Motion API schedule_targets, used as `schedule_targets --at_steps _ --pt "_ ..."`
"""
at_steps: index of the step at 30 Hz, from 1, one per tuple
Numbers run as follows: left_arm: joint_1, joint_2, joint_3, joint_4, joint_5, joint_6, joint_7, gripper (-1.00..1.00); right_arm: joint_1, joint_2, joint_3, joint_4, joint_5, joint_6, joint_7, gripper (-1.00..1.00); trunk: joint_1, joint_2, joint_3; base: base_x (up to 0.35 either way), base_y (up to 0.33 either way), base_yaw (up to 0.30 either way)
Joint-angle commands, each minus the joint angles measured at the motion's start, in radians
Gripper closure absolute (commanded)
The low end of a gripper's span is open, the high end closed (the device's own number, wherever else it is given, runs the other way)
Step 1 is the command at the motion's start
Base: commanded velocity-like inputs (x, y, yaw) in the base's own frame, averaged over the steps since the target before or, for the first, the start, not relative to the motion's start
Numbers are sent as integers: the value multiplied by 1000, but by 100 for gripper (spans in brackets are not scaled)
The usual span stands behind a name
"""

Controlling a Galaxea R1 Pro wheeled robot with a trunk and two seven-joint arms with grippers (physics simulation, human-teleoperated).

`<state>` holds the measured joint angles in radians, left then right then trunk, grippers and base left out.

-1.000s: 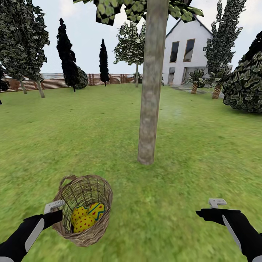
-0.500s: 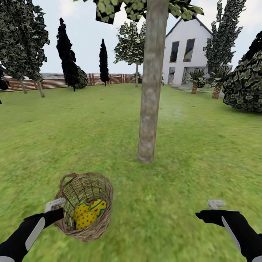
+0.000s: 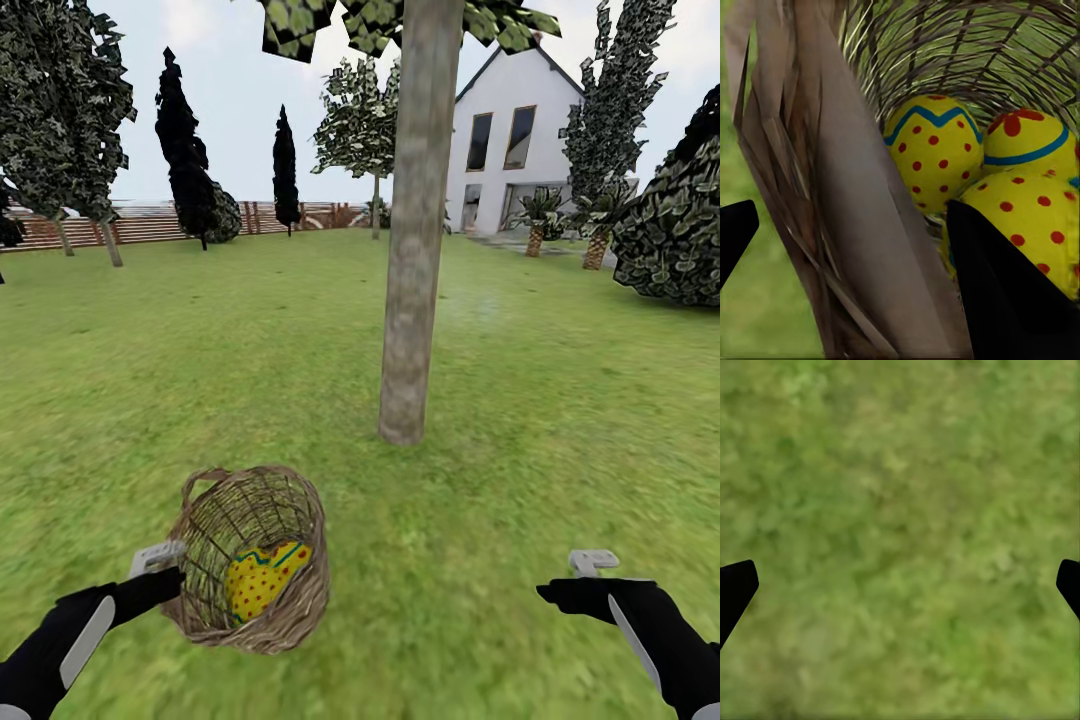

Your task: Take the three Easter eggs out of the wicker basket on the lawn in the garden, then place them on the lawn next to a single tree (choose any tree) so that all three eggs are next to the same tree and none are left in the basket.

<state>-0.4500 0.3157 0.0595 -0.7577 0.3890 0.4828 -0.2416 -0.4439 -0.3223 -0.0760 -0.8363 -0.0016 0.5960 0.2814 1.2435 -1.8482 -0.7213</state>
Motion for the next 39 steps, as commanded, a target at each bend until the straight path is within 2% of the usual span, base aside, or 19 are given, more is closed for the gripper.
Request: schedule_targets --at_steps 1,9,14,17,19,39 --pt "0 -3 2 -2 16 11 -1 100 -1 0 -2 -1 0 5 5 -100 4 -8 -4 0 0 0" --pt "-1 -10 1 0 13 14 6 100 -1 0 -1 -1 1 5 5 -100 34 -64 -29 0 0 0" --pt "-1 1 4 -3 11 35 9 100 -1 2 -1 -1 1 5 4 -100 54 -99 -45 0 0 0" --pt "-1 8 4 0 11 42 9 100 -1 7 30 4 0 5 4 -100 65 -120 -54 0 0 0" --pt "-1 7 3 0 11 42 9 100 -1 8 37 5 0 5 4 -100 73 -134 -61 0 0 0" --pt "-1 -2 -1 6 11 42 9 100 -1 6 38 5 0 5 4 -100 149 -274 -123 0 0 0"
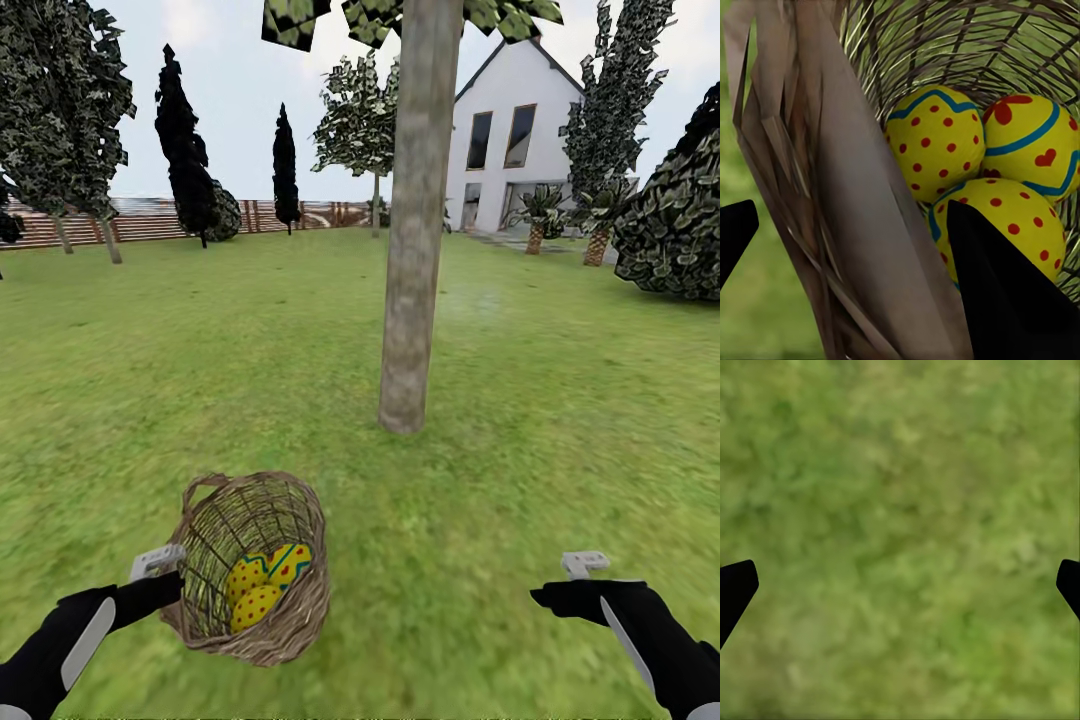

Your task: Take the three Easter eggs out of the wicker basket on the lawn in the garden, then place them on the lawn next to a single tree (choose any tree) so that all three eggs are next to the same tree and none are left in the basket.

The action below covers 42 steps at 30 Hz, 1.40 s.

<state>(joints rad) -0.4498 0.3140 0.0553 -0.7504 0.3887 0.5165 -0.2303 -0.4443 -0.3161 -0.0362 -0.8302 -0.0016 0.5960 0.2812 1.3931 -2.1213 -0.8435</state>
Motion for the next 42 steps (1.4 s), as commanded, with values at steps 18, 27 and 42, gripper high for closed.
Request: schedule_targets --at_steps 18,27,42 --pt "-1 -3 3 -1 10 8 -1 100 0 2 -2 -1 0 5 5 -100 69 -127 -57 0 0 0" --pt "-1 -4 2 -1 10 8 -1 100 -1 2 -2 -1 0 5 5 -100 103 -190 -86 0 0 0" --pt "0 -5 1 -3 9 8 -3 100 0 5 -1 -1 0 5 5 -100 134 -246 -111 0 0 0"
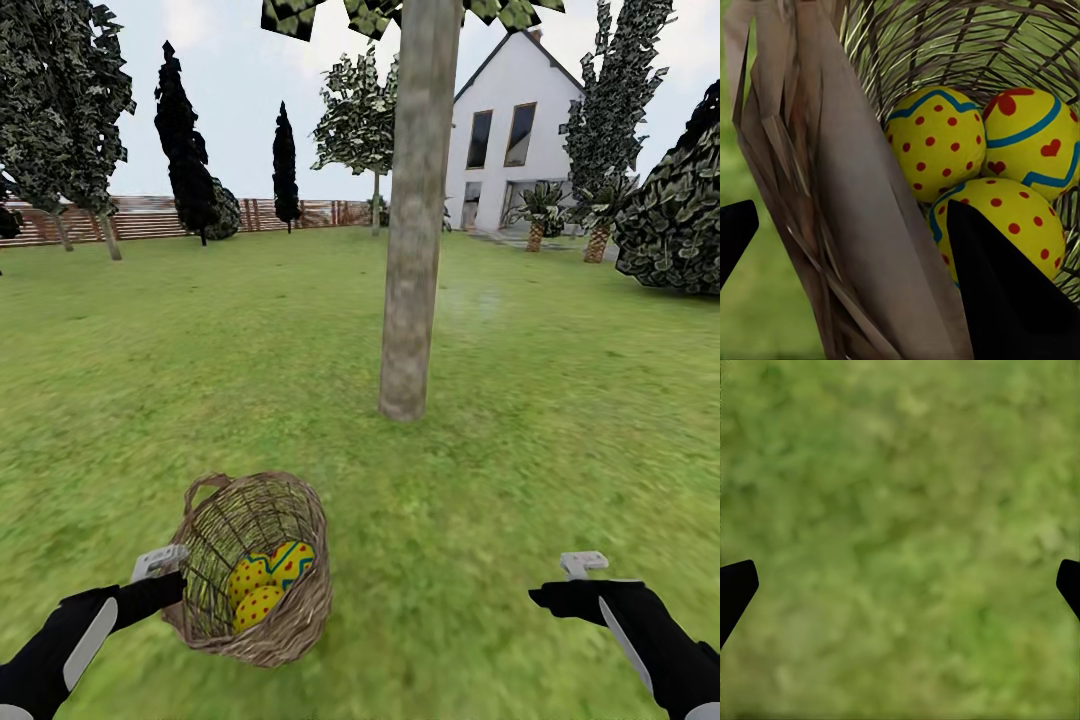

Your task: Take the three Easter eggs out of the wicker basket on the lawn in the garden, then place them on the lawn next to a single tree (choose any tree) so that all three eggs are next to the same tree and none are left in the basket.

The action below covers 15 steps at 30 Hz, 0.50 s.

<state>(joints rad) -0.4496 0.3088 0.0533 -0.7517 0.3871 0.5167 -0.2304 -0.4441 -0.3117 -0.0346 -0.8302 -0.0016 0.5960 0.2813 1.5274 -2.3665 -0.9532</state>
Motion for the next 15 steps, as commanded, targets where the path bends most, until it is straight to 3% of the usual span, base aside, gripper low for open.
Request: schedule_targets --at_steps 1,9,15 --pt "-1 0 3 -1 10 8 -3 100 0 0 -2 -1 0 5 5 -100 0 0 -1 0 0 0" --pt "-1 -3 3 0 10 7 -3 100 -1 2 -2 -1 0 5 4 -100 0 0 -1 0 0 0" --pt "-1 -23 3 3 10 -2 -2 100 0 2 -2 -1 1 5 4 -100 0 0 -1 0 0 0"
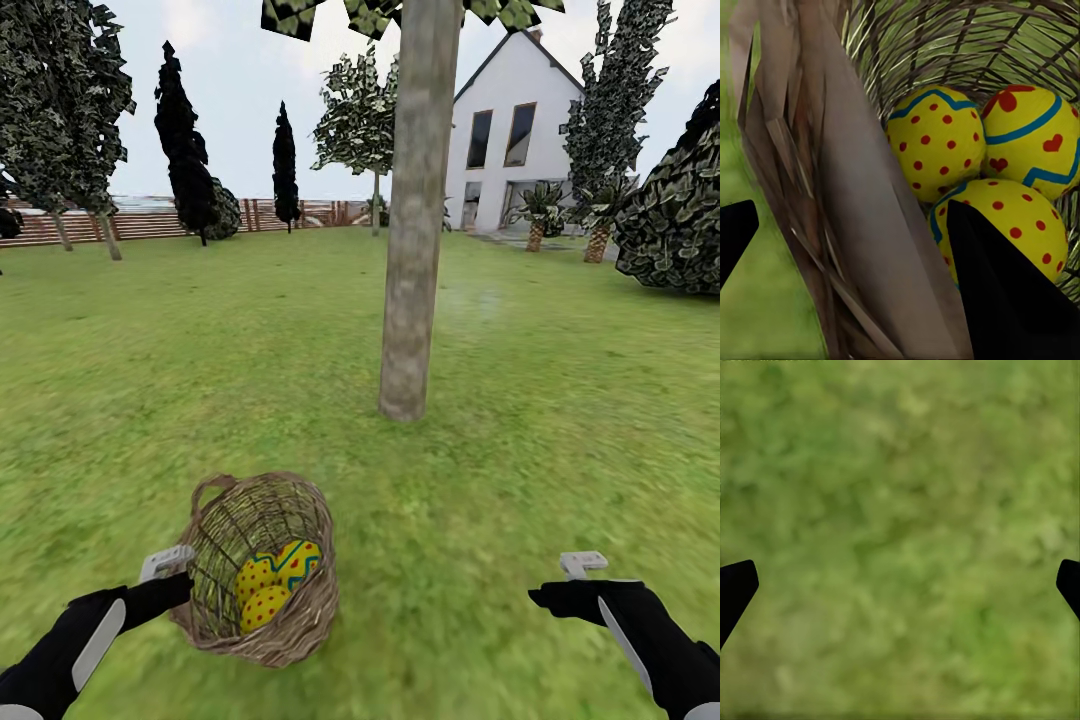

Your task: Take the three Easter eggs out of the wicker basket on the lawn in the garden, then place them on the lawn next to a single tree (choose any tree) so that all three eggs are next to the same tree and none are left in the basket.

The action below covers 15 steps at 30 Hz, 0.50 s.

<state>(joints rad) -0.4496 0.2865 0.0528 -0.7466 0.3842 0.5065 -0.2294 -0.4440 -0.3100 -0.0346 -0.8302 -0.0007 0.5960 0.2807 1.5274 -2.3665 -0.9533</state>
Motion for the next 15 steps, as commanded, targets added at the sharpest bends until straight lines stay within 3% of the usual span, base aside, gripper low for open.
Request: schedule_targets --at_steps 1,5,11,15 --pt "-1 -4 4 -1 13 8 -2 100 -1 0 -2 -1 0 5 5 -100 0 0 -1 0 0 0" --pt "-1 -15 4 0 14 7 -2 100 0 0 -2 -1 0 5 5 -100 0 0 -1 127 0 0" --pt "-1 -16 4 0 17 6 -2 100 -1 0 -2 -1 0 5 5 -100 0 0 -1 292 0 0" --pt "0 -16 4 0 18 6 -2 100 0 1 -2 -1 0 5 5 -100 0 0 -1 43 0 0"
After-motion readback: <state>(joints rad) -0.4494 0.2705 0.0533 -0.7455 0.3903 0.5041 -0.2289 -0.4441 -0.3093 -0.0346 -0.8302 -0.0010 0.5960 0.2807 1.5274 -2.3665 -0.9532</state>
